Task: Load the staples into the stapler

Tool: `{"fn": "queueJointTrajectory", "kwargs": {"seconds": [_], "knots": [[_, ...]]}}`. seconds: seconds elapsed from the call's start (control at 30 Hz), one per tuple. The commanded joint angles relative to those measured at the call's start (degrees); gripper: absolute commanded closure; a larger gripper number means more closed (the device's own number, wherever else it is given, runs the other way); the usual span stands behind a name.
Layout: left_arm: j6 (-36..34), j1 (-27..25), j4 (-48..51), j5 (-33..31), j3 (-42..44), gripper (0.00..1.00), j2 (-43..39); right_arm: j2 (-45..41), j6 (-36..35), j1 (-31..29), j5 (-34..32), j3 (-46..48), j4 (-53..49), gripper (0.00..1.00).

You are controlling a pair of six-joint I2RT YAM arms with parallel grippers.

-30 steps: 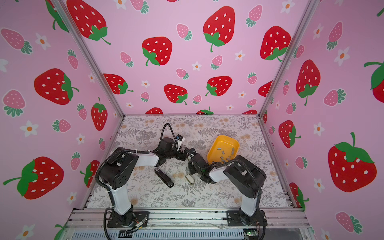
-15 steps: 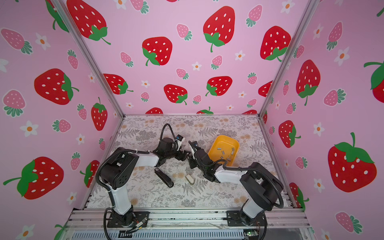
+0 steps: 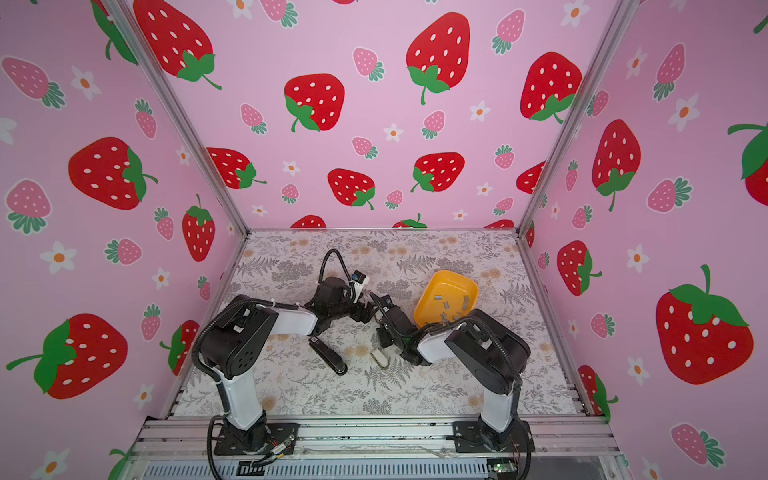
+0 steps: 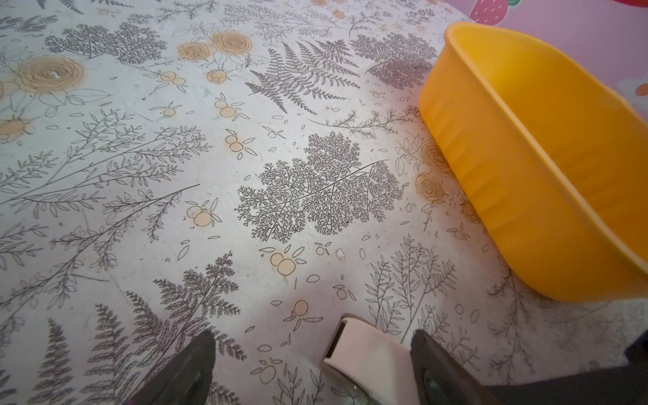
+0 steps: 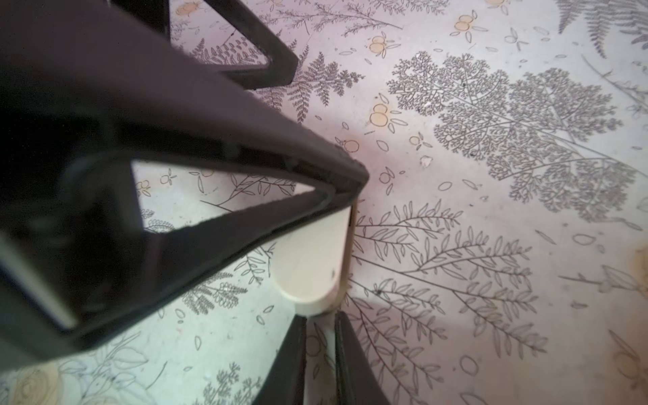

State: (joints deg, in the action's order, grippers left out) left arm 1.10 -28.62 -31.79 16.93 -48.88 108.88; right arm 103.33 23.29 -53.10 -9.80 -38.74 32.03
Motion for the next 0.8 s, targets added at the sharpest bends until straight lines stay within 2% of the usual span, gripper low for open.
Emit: {"fn": "queueJointTrajectory", "kwargs": {"seconds": [0.0, 0.13, 0.27, 0.53, 0.77], "knots": [[-2.4, -0.3, 2.7, -1.1, 2.1, 0.12, 1.1, -5.4, 0.6, 0.1, -0.8, 2.6, 1.3, 0.81], [-2.6, -0.3, 2.5, -1.6, 2.2, 0.13, 1.1, -11.3, -1.0, 0.1, -1.7, 2.1, -0.3, 0.81], [-2.6, -0.2, 1.5, -2.2, 2.9, 0.13, 1.3, -12.3, -1.5, 0.0, -1.5, 0.8, 0.3, 0.81], [-3.1, -0.3, 0.0, -1.8, 3.9, 0.14, 1.2, 0.4, -1.9, 0.3, -2.0, -4.4, 0.8, 0.85], [-3.0, -0.3, 0.1, -2.0, 3.9, 0.14, 1.2, 3.9, 0.1, 0.0, -0.5, -1.7, 4.2, 0.86]]}}
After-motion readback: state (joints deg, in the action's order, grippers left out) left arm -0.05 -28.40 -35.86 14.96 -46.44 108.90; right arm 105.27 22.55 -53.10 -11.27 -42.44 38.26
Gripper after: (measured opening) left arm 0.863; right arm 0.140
